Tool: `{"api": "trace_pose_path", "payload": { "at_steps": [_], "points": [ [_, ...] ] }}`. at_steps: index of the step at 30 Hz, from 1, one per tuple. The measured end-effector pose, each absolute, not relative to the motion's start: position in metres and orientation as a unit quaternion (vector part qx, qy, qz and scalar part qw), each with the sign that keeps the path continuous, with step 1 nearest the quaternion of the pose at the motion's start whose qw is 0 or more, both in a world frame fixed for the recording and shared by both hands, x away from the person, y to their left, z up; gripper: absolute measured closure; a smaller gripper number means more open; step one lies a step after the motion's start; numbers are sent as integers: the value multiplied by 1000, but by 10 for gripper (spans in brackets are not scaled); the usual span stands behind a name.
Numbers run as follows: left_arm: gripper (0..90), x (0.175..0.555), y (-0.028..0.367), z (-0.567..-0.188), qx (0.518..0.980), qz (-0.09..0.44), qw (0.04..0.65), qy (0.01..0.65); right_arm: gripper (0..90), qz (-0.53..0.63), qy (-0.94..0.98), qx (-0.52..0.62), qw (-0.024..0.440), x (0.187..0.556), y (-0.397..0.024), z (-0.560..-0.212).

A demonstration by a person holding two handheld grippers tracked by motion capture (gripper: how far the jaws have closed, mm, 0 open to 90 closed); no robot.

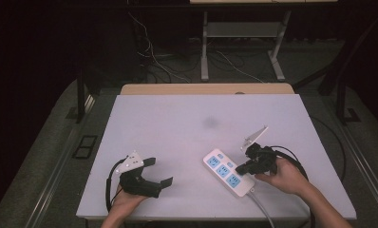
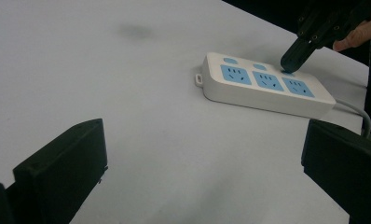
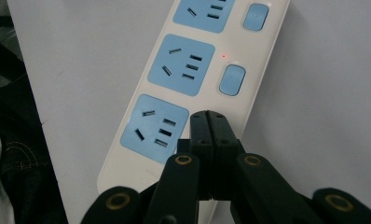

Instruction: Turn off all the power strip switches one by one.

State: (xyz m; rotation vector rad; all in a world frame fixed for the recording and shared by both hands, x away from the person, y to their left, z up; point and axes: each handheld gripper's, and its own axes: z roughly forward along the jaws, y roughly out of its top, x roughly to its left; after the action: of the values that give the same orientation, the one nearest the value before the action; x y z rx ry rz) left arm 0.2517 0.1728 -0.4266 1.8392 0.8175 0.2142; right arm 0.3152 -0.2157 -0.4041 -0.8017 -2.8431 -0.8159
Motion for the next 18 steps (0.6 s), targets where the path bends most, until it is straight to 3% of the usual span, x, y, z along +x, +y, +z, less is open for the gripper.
{"api": "trace_pose_path", "payload": {
  "at_steps": [18],
  "points": [
    [0,253,172,-428,772,88,528,342,900,-281,-922,-266,32,312,-219,-407]
  ]
}}
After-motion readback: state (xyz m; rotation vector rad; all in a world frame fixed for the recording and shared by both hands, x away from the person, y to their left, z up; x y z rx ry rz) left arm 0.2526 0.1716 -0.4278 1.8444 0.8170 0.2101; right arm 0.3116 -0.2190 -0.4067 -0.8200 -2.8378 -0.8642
